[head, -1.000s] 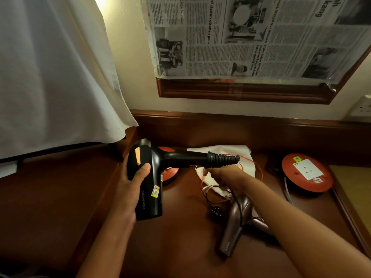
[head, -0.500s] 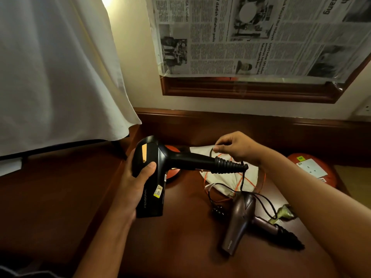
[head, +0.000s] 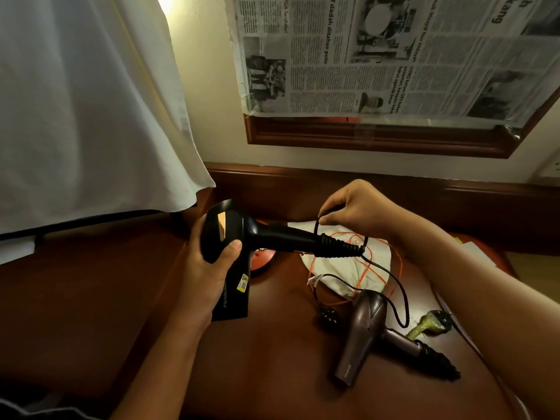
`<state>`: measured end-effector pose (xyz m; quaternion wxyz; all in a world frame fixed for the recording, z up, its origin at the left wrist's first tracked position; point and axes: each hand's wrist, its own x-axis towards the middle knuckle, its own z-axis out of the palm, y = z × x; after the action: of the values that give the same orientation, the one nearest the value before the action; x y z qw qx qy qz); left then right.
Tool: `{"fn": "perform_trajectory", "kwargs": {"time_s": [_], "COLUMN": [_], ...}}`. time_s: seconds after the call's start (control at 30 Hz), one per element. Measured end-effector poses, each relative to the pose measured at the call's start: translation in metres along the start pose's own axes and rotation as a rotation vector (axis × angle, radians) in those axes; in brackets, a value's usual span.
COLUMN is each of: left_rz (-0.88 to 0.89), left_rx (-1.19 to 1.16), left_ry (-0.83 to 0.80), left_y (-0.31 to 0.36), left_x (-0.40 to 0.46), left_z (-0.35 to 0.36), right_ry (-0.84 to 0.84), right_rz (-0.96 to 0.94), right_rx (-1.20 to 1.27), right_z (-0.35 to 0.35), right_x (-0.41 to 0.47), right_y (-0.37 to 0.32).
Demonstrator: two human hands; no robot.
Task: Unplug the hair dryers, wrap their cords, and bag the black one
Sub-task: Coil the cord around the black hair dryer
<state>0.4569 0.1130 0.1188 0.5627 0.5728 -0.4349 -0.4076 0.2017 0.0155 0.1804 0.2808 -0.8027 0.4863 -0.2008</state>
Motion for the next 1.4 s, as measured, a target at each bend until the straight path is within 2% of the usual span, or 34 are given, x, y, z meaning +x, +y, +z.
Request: {"fn": "perform_trajectory", "kwargs": {"time_s": [0.17,0.33,0.47,0.57,0.63,0.7,0.77,0.87,1.0,1.03,1.13,1.17,1.23,1.4], "left_rz": [-0.002,-0.004,-0.005,-0.009,-0.019,-0.023,-0.030,-0.062,-0.090,-0.095,-0.118,-0.124,-0.132,-0.109], "left_rx": [0.008,0.019,0.017,-0.006,-0.023,-0.038,-0.053,-0.085,-0.118,-0.125,-0.133,-0.136,-0.142,-0.170], "left_ry": [0.077,0.147,0.192,0.222,0.230,0.236,0.237,0.231,0.220,0.217,0.219,0.219,0.215,0.217], "left_y": [-0.007,-0.011,-0.015,-0.014,-0.015,-0.016,-0.016,-0.014,-0.011,-0.011,-0.012,-0.012,-0.013,-0.010], "left_x": [-0.001,-0.003,-0.006,-0.008,-0.008,-0.008,-0.008,-0.008,-0.008,-0.008,-0.006,-0.006,-0.005,0.000], "left_z": [0.001,-0.003,0.000,0.004,0.006,0.007,0.008,0.010,0.012,0.012,0.011,0.010,0.011,0.014], "right_ry": [0.000,0.078,0.236,0.307,0.284,0.187,0.052,-0.097,-0.107,-0.082,0.074,0.115,0.146,0.075], "right_rz": [0.007,0.024,0.050,0.174,0.286,0.386,0.446,0.485,0.463,0.425,0.283,0.252,0.236,0.332], "right_rx": [-0.209,-0.218,-0.054,0.274,0.662,1.101,1.308,1.376,1.341,1.266,0.822,0.773,0.857,1.433], "right_z": [0.010,0.037,0.068,0.089,0.096,0.097,0.096,0.096,0.095,0.096,0.101,0.104,0.109,0.122], "right_x": [-0.014,-0.035,-0.049,-0.060,-0.064,-0.066,-0.066,-0.065,-0.064,-0.064,-0.065,-0.064,-0.063,-0.062], "right_y": [-0.014,-0.019,-0.014,-0.015,-0.017,-0.020,-0.019,-0.016,-0.011,-0.011,-0.015,-0.016,-0.016,-0.013]}}
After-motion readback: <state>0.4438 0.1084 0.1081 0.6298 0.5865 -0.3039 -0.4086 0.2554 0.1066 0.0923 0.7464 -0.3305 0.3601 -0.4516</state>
